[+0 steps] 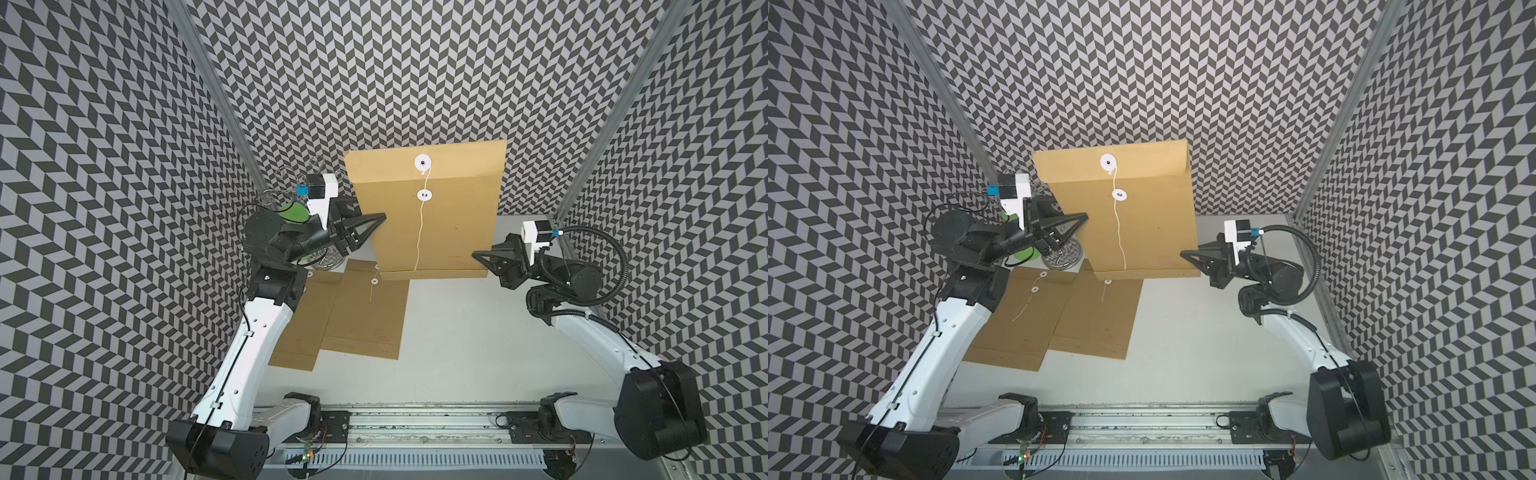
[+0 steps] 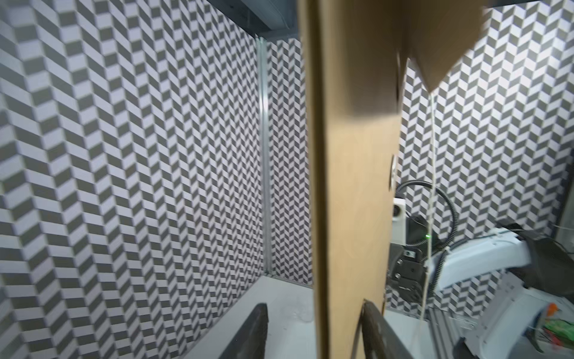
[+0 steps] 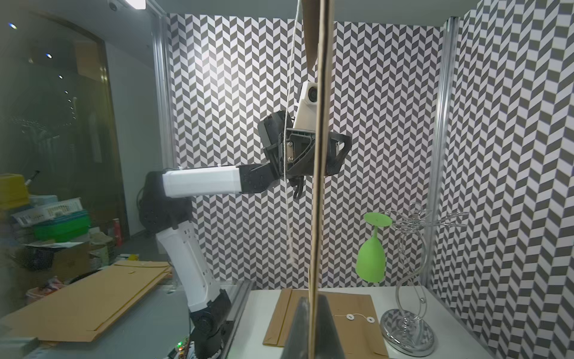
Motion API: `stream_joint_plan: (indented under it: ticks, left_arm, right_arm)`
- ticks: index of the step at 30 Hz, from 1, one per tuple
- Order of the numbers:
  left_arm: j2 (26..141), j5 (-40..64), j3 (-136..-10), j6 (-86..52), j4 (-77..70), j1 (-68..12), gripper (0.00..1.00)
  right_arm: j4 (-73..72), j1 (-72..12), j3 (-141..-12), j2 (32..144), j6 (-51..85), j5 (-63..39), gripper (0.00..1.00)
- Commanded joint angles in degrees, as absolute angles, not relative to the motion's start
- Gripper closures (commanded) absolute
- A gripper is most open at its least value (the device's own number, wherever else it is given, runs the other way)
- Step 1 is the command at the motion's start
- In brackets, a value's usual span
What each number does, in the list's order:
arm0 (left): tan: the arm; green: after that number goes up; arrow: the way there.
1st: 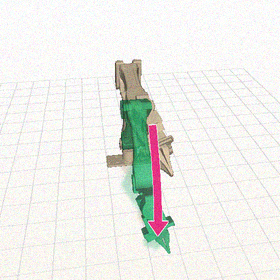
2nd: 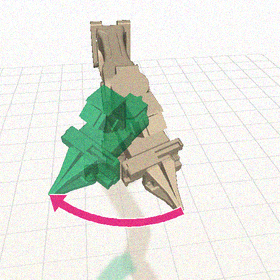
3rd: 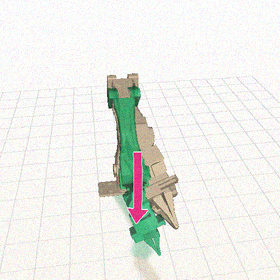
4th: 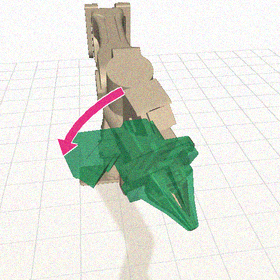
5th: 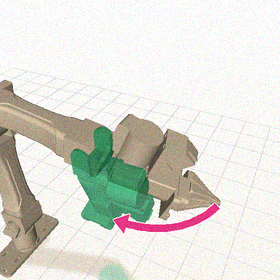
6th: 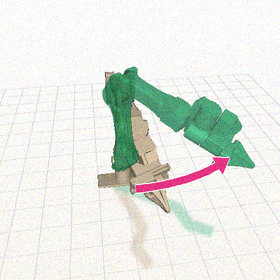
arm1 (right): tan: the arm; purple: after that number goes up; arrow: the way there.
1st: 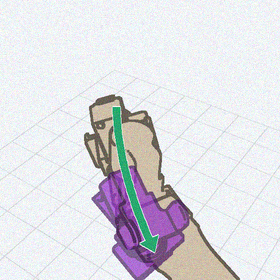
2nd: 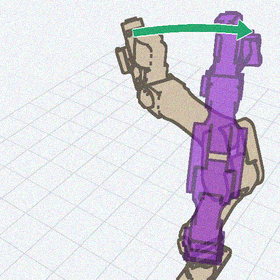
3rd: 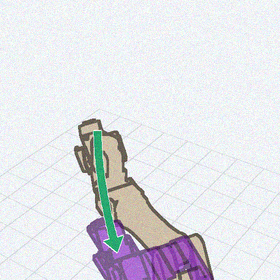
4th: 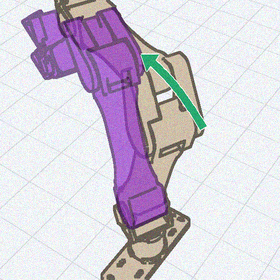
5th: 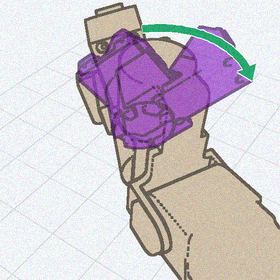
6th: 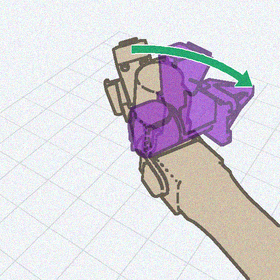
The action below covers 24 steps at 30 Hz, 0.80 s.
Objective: Close the mouth of the file bag
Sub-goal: Pick up the file bag from the center of the board.
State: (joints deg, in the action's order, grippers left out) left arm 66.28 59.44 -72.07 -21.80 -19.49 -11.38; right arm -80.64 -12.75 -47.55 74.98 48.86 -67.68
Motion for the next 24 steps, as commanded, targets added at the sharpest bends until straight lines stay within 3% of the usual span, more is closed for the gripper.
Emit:
stream_joint_plan:
  ticks: [1, 5, 10, 15, 21, 24]
  left_arm:
    - [65.54, 64.42, -72.34, -24.01, -27.33, -12.72, 0.52]
    - [66.38, 67.99, -74.66, -25.26, -29.64, -13.78, 0.60]
    - [67.13, 70.51, -78.07, -24.93, -29.68, -16.12, 0.59]
    - [67.10, 68.14, -78.19, -20.82, -26.84, -17.40, 0.60]
    - [67.90, 65.18, -79.70, -20.19, -24.09, -17.40, 0.70]
    - [68.09, 63.02, -81.42, -18.68, -20.58, -17.40, 0.56]
  right_arm:
    - [-98.57, -13.43, -49.16, 76.86, 62.52, -66.52, 1.00]
    - [-101.50, -13.53, -48.23, 78.47, 64.12, -65.40, 1.00]
    - [-99.01, -14.02, -48.90, 79.28, 63.16, -65.83, 1.00]
    - [-97.79, -14.24, -49.22, 79.87, 62.78, -66.27, 1.00]
    - [-96.20, -14.58, -48.80, 79.89, 61.55, -66.89, 1.00]
    - [-95.71, -14.58, -48.60, 79.96, 61.08, -66.80, 1.00]
